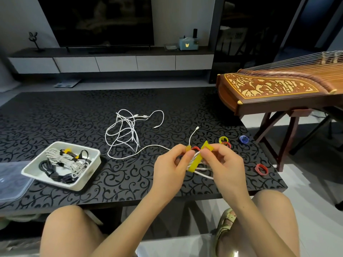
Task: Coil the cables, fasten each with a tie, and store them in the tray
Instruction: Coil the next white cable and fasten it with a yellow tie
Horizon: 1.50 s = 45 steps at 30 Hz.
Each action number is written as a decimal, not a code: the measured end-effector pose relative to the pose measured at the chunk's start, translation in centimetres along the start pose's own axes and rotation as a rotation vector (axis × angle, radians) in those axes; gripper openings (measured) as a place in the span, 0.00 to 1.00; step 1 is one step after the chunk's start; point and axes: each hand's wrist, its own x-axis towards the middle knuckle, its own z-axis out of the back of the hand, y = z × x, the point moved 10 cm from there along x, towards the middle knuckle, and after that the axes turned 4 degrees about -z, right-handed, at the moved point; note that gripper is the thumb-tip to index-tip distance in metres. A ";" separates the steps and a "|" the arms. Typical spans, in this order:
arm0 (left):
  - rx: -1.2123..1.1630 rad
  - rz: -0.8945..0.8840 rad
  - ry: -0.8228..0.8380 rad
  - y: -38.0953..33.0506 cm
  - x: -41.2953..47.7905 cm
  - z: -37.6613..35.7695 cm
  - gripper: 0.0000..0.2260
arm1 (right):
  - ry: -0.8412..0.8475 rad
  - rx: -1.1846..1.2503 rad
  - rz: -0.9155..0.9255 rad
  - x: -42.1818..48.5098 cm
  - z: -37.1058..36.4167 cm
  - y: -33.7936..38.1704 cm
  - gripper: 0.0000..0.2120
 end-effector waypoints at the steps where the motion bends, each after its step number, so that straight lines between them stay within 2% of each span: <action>1: -0.048 0.017 -0.005 0.1 0.1 0.1 0.07 | 0.021 0.027 -0.015 0.2 -0.2 -0.2 0.07; 5: -0.229 0.152 0.023 1.7 0.3 -0.2 0.10 | 0.091 0.106 -0.097 0.7 -0.3 -0.9 0.09; 10: -0.333 0.397 -0.055 5.4 0.4 -0.2 0.07 | 0.085 -0.097 0.163 -0.1 1.2 2.2 0.07; 13: -0.302 0.489 -0.008 6.5 1.0 -1.2 0.10 | 0.123 -0.097 0.127 -0.9 1.0 1.2 0.08; 15: -0.228 0.497 0.050 6.6 1.5 -1.9 0.11 | 0.149 -0.202 0.138 -1.2 0.7 0.4 0.08; 17: -0.132 0.466 0.078 6.5 2.2 -2.2 0.10 | 0.169 -0.383 0.229 -1.2 0.5 0.3 0.09; 21: 0.060 0.274 -0.013 5.1 3.7 -1.5 0.09 | 0.238 -0.669 0.359 -1.1 -1.1 -0.2 0.08; 24: 0.031 0.253 -0.077 5.2 4.0 -1.2 0.08 | 0.248 -0.673 0.355 -0.5 -1.4 -0.5 0.06; 28: 0.025 0.364 -0.070 7.1 4.1 -1.6 0.17 | 0.259 -0.734 0.353 0.3 -1.7 -1.4 0.03; 32: -0.304 0.567 -0.034 9.6 3.8 -3.2 0.18 | 0.233 -0.872 0.259 1.3 -1.6 -3.6 0.03; 34: -0.240 0.597 -0.057 10.3 4.4 -3.0 0.14 | 0.207 -0.942 0.173 2.1 -1.5 -5.1 0.07; 36: 0.009 0.548 -0.088 10.1 5.4 -1.9 0.14 | 0.188 -0.999 0.110 3.2 -1.7 -6.3 0.10; 38: 0.152 0.448 -0.109 8.8 6.4 -1.4 0.14 | 0.140 -0.905 0.049 4.5 -1.9 -6.7 0.10; 40: 0.160 0.332 -0.104 7.7 7.1 -1.5 0.15 | 0.043 -0.653 -0.092 5.7 -1.1 -7.1 0.09; 43: 0.093 0.236 -0.105 7.4 7.7 -1.2 0.17 | -0.053 -0.299 -0.282 6.7 -0.5 -7.9 0.10; 45: -0.001 0.245 -0.120 7.7 7.9 -0.7 0.16 | -0.060 -0.223 -0.277 6.6 -0.6 -7.1 0.10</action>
